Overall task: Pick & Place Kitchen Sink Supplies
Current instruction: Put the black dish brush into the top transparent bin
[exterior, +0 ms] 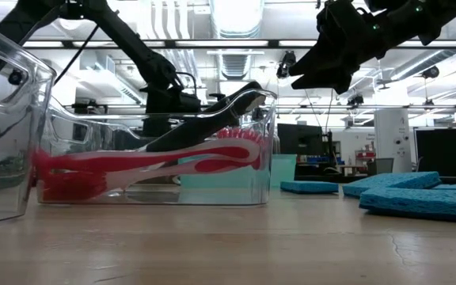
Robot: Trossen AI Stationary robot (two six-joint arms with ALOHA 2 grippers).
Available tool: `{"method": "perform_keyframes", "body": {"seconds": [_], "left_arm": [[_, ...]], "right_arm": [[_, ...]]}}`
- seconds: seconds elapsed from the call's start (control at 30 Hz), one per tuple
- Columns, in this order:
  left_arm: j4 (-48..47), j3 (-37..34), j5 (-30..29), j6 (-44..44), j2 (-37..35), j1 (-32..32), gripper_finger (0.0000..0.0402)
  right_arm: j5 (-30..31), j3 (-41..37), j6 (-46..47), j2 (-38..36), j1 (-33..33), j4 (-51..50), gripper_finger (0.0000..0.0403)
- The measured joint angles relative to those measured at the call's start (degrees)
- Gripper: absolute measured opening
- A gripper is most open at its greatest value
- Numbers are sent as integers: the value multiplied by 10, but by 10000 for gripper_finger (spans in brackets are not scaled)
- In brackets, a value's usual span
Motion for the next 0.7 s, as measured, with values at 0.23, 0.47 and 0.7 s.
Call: {"method": "perform_keyframes", "body": {"seconds": [0.23,0.47,0.7], "left_arm": [[-1,8,-3,0,-4,0,117],[-6,19,-1,-6,-4,0,73],[-20,17,-5,-31,-4,1,162]], "right_arm": [[0,0,1,0,0,2,224],[0,0,1,0,0,6,224],[0,0,1,0,0,8,224]]}}
